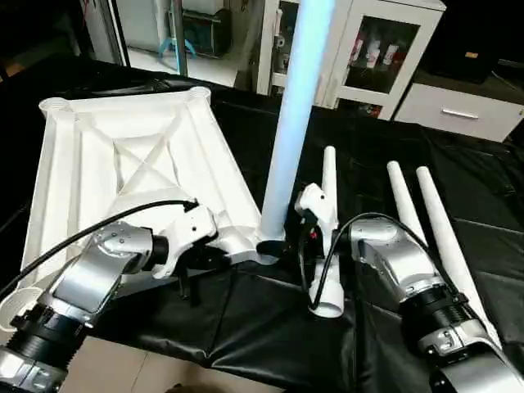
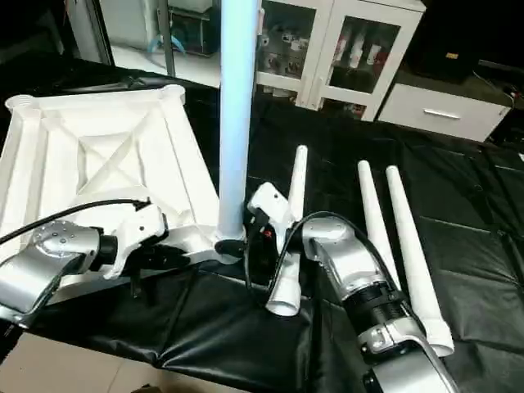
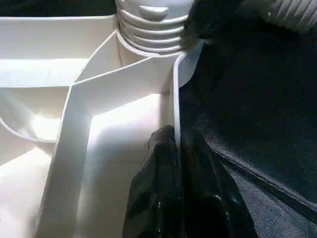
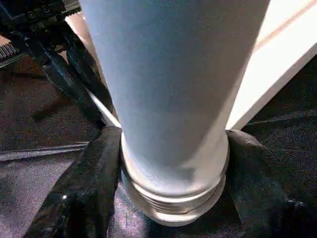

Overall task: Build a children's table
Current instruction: Rotate leg to tighten

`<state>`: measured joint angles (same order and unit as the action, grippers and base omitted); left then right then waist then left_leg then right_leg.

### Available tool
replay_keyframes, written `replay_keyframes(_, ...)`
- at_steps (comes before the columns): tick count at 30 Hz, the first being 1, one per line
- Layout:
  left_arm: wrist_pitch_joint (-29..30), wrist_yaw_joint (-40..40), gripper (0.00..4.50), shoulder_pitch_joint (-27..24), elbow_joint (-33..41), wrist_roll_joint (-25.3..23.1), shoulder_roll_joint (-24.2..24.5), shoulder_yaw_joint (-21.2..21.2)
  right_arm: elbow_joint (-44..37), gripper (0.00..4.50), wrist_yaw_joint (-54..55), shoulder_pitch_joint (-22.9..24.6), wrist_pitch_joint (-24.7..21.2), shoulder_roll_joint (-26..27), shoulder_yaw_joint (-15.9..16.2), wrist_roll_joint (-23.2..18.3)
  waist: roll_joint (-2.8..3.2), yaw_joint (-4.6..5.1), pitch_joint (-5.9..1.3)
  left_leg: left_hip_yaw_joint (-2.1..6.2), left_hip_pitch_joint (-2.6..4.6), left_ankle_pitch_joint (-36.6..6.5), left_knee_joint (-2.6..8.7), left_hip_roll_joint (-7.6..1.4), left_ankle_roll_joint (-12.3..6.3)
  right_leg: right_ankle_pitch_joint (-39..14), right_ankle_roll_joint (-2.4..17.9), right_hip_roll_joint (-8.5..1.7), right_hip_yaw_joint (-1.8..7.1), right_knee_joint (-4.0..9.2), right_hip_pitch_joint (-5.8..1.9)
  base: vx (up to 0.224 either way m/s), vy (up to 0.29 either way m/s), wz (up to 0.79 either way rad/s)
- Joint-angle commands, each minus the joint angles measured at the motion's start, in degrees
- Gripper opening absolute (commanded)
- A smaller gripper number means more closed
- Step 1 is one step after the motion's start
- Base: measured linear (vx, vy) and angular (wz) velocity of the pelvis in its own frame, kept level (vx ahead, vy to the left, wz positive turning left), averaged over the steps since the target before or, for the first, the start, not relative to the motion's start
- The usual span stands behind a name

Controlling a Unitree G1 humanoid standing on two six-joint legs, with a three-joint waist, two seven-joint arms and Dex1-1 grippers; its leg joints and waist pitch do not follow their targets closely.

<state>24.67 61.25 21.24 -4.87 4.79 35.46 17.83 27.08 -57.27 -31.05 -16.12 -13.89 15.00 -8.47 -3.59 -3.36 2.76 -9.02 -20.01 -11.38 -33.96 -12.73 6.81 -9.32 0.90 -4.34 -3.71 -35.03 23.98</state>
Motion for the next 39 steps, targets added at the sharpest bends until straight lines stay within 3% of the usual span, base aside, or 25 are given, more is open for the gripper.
replay_keyframes(1,-0.2,1.5,0.00,0.1,2.2,0.7,-0.4,0.7,-0.3,2.76,0.8,0.6,0.2,0.3,-0.3,0.0,1.50,0.12,-3.60,-0.81,0.25,-10.4,4.32,-0.16,0.63,-8.0,12.5,-2.47,2.25,2.95,-3.41,0.000,0.000,0.00)
replay_keyframes(5,0.8,-1.0,0.00,0.2,1.6,0.3,-1.9,0.3,2.7,2.73,6.7,0.3,0.7,2.9,-1.3,1.4,1.44,0.29,-3.36,-0.77,0.25,-12.7,4.48,-0.17,1.22,-12.0,11.7,-2.54,2.25,3.37,-3.28,0.000,0.000,0.00)
replay_keyframes(6,1.8,-4.9,0.00,1.4,-0.6,-0.7,-4.3,-0.2,4.5,2.72,11.0,0.1,0.8,5.1,-1.9,2.0,1.53,0.46,-3.28,-0.78,0.25,-13.4,4.51,-0.18,1.62,-13.4,11.4,-2.60,2.34,3.47,-3.05,0.000,0.000,0.00)
replay_keyframes(12,3.8,-14.4,0.00,5.2,-6.7,-3.1,-10.5,-1.3,10.3,2.72,22.8,-0.7,0.9,11.0,-2.8,4.2,1.11,0.81,-3.13,-0.54,0.31,-16.0,4.55,0.12,2.13,-22.5,8.0,-2.75,2.27,4.54,-2.79,0.000,0.000,0.00)
replay_keyframes(15,5.5,-19.4,0.00,7.8,-9.9,-4.3,-14.2,-2.0,17.1,2.72,34.3,-3.3,2.6,15.4,-5.0,5.5,1.33,1.21,-3.08,-0.28,0.35,-17.7,4.59,0.20,2.68,-26.6,6.4,-2.88,2.06,5.00,-2.57,0.000,0.000,0.00)
replay_keyframes(20,6.9,-28.7,0.00,12.8,-17.1,-6.8,-20.0,-3.6,27.0,2.72,50.5,-7.9,5.4,21.6,-9.4,5.6,1.41,1.72,-3.16,-0.28,0.60,-18.9,4.49,0.40,2.87,-26.2,5.8,-2.63,1.96,5.11,-2.01,0.000,0.000,0.00)
replay_keyframes(21,7.0,-30.5,0.00,13.7,-18.5,-7.0,-21.1,-4.1,28.6,2.72,52.5,-8.8,6.0,22.8,-10.3,5.2,1.31,1.66,-3.44,-0.41,0.82,-18.2,4.39,0.40,2.83,-23.5,6.2,-2.65,2.17,4.95,-1.94,0.000,0.000,0.00)
replay_keyframes(23,7.0,-32.6,0.00,14.7,-20.2,-7.3,-22.4,-4.5,30.9,2.72,55.0,-9.9,7.5,24.5,-10.8,5.3,1.25,1.42,-3.34,-0.49,0.76,-17.8,4.47,0.43,2.34,-20.8,6.9,-2.47,2.15,4.67,-1.94,0.000,0.000,0.00)
replay_keyframes(24,6.9,-33.2,0.00,15.0,-20.6,-7.5,-22.7,-4.7,31.7,2.72,55.5,-10.3,8.2,25.1,-10.7,5.5,1.23,1.29,-3.56,-0.49,0.35,-16.3,4.48,0.36,1.79,-18.2,7.3,-2.60,2.20,4.37,-2.38,0.000,0.000,0.00)
replay_keyframes(25,6.9,-33.4,0.00,15.1,-20.8,-7.7,-22.9,-4.6,32.6,2.72,56.0,-10.7,9.3,25.9,-10.7,5.8,1.23,1.20,-3.56,-0.56,0.35,-15.9,4.46,0.35,1.65,-17.4,7.4,-2.62,2.23,4.31,-2.34,0.000,0.000,0.00)
replay_keyframes(27,7.1,-33.3,0.00,14.6,-20.3,-7.8,-22.9,-4.6,33.8,2.72,55.0,-11.3,11.1,27.5,-11.0,5.4,1.25,1.13,-3.55,-0.61,0.17,-15.0,4.47,0.36,1.08,-15.8,8.0,-2.58,2.29,4.10,-2.49,0.000,0.000,0.00)
replay_keyframes(28,7.1,-32.9,0.00,14.4,-19.9,-7.9,-22.7,-4.5,34.2,2.72,54.9,-11.6,11.7,27.9,-11.4,5.1,0.67,1.17,-3.55,-0.65,-0.16,-14.8,4.52,0.33,0.68,-16.5,7.8,-2.61,2.20,4.19,-2.68,0.000,0.000,0.00)
replay_keyframes(30,7.2,-32.7,0.00,14.1,-19.6,-7.8,-22.6,-4.5,34.4,2.72,55.2,-11.8,12.1,28.0,-11.7,5.1,1.04,1.07,-3.54,-0.62,-0.18,-14.3,4.52,0.31,0.57,-16.9,7.6,-2.76,2.30,4.12,-2.67,0.000,0.000,0.00)
replay_keyframes(32,6.8,-31.4,0.00,13.1,-18.5,-7.8,-21.3,-4.4,35.0,2.72,52.0,-13.0,13.6,27.3,-13.8,3.3,0.97,1.10,-3.47,-0.62,-0.06,-15.5,4.58,0.29,0.56,-18.6,7.2,-2.75,2.26,4.32,-2.55,0.000,0.000,0.00)
replay_keyframes(33,6.5,-30.9,0.00,12.8,-18.2,-7.8,-21.0,-4.3,34.8,3.28,51.2,-13.1,13.6,27.1,-14.0,2.9,0.99,1.13,-3.51,-0.52,-0.22,-15.9,4.61,0.27,0.49,-19.3,7.0,-2.87,2.26,4.32,-2.70,0.000,0.000,0.00)
replay_keyframes(35,3.3,-27.3,0.00,11.2,-16.0,-7.7,-18.8,-3.1,32.7,3.42,47.0,-13.3,13.5,25.2,-14.7,1.1,1.10,1.19,-3.53,-0.36,-0.26,-16.0,4.68,0.13,0.32,-19.3,7.0,-2.97,2.23,4.32,-2.74,0.000,0.000,0.00)
replay_keyframes(37,2.6,-23.5,0.00,9.3,-13.3,-7.6,-16.4,-1.7,29.1,3.61,41.0,-12.5,12.4,22.7,-13.6,0.3,1.15,1.75,-3.72,-0.23,-1.04,-13.9,4.75,0.15,0.08,-16.8,7.5,-2.92,2.23,3.91,-3.36,0.000,0.000,0.00)
replay_keyframes(39,2.0,-22.5,0.00,8.9,-12.7,-7.6,-15.8,-1.3,28.4,3.85,39.6,-12.3,12.0,22.1,-13.3,0.2,1.38,1.90,-3.62,-0.42,-0.72,-12.8,4.67,0.03,-0.08,-14.6,8.7,-2.85,2.26,3.88,-3.00,0.000,0.000,0.00)
